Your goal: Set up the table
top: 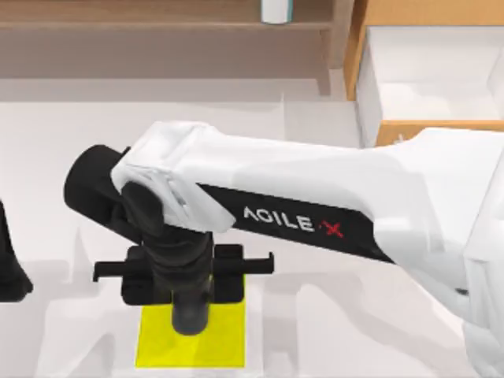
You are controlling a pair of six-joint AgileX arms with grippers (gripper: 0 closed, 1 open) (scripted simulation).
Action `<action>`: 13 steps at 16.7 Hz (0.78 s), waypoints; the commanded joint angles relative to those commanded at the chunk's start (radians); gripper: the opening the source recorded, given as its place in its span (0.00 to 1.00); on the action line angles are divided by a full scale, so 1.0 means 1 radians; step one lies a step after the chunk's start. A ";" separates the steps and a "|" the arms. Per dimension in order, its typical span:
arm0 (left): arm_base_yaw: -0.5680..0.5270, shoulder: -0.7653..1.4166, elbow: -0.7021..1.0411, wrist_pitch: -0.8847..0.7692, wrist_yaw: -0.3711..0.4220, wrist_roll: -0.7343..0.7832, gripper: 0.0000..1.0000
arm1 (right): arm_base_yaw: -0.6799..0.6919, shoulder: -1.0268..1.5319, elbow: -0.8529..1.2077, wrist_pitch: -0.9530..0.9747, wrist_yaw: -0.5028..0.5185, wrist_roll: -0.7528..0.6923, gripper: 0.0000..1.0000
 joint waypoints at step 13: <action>0.000 0.000 0.000 0.000 0.000 0.000 1.00 | -0.004 -0.027 0.013 0.009 0.003 0.000 0.00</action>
